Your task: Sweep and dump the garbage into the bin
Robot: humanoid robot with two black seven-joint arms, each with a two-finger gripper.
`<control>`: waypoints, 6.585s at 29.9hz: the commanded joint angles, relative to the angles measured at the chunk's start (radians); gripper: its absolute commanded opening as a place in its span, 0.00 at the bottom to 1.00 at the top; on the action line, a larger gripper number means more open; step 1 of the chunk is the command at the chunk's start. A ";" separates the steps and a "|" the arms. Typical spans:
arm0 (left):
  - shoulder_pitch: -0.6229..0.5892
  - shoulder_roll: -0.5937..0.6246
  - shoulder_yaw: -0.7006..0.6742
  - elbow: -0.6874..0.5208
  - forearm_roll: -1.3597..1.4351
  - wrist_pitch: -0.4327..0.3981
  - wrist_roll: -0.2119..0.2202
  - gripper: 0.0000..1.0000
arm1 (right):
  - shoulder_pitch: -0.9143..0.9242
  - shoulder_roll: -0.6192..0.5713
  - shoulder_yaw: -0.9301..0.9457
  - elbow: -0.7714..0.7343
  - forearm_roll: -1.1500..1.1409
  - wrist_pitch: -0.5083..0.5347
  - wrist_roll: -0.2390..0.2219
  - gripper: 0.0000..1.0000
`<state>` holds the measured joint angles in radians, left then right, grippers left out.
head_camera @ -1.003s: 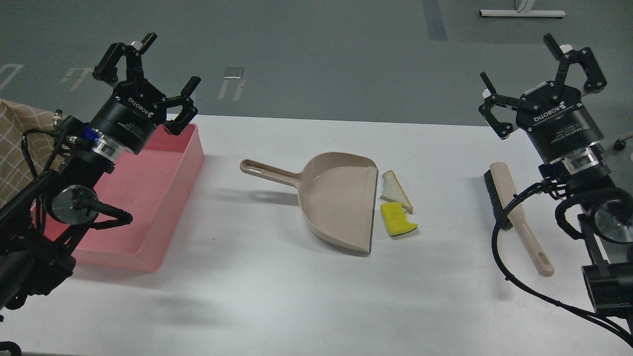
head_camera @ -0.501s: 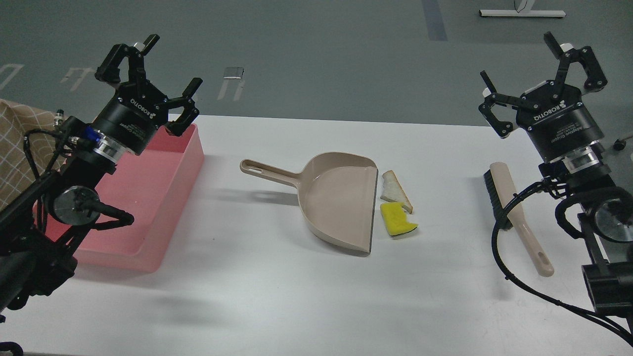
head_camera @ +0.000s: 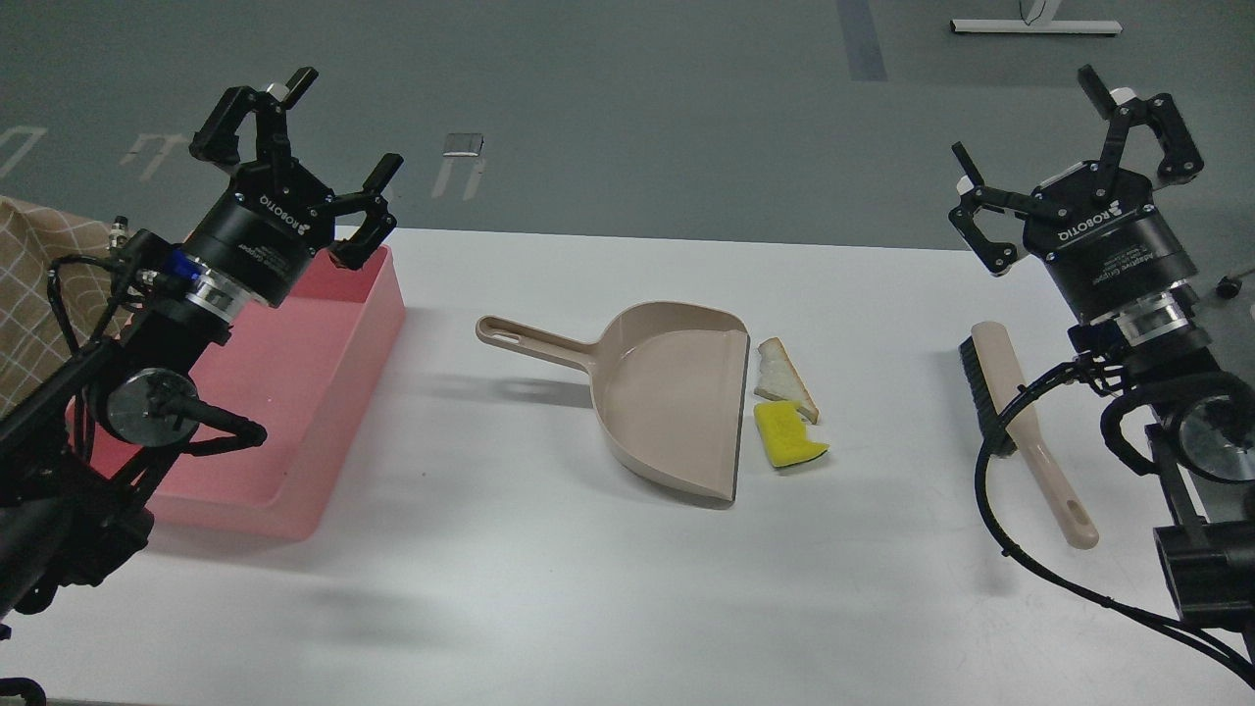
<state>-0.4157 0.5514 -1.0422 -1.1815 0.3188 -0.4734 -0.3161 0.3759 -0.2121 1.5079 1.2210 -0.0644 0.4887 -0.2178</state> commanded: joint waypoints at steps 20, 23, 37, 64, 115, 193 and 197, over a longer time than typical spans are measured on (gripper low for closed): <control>0.048 -0.005 0.186 -0.274 0.490 0.515 -0.054 0.85 | 0.003 0.000 0.000 0.000 0.000 0.000 0.000 1.00; 0.048 -0.002 0.255 -0.286 0.505 0.579 -0.054 0.87 | 0.003 0.000 0.000 0.000 0.000 0.000 0.000 1.00; 0.048 0.033 0.475 -0.336 0.640 0.857 -0.049 0.92 | 0.005 -0.001 0.000 0.000 0.000 0.000 0.000 1.00; 0.057 -0.022 0.637 -0.119 0.675 0.961 -0.009 0.91 | 0.001 -0.001 0.000 0.002 0.000 0.000 0.000 1.00; -0.083 -0.272 0.654 0.194 0.674 0.958 -0.009 0.49 | 0.003 0.000 0.000 0.008 0.000 0.000 0.000 1.00; -0.126 -0.260 0.691 0.204 0.669 0.962 -0.018 0.00 | 0.256 -0.455 -0.511 0.022 -0.460 0.000 0.000 1.00; -0.124 -0.255 0.691 0.204 0.669 0.962 -0.018 0.00 | 0.316 -0.516 -0.603 0.023 -0.522 0.000 0.000 1.00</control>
<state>-0.5418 0.2922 -0.3512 -0.9773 0.9879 0.4889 -0.3341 0.6546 -0.6896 0.9612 1.2433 -0.5500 0.4889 -0.2177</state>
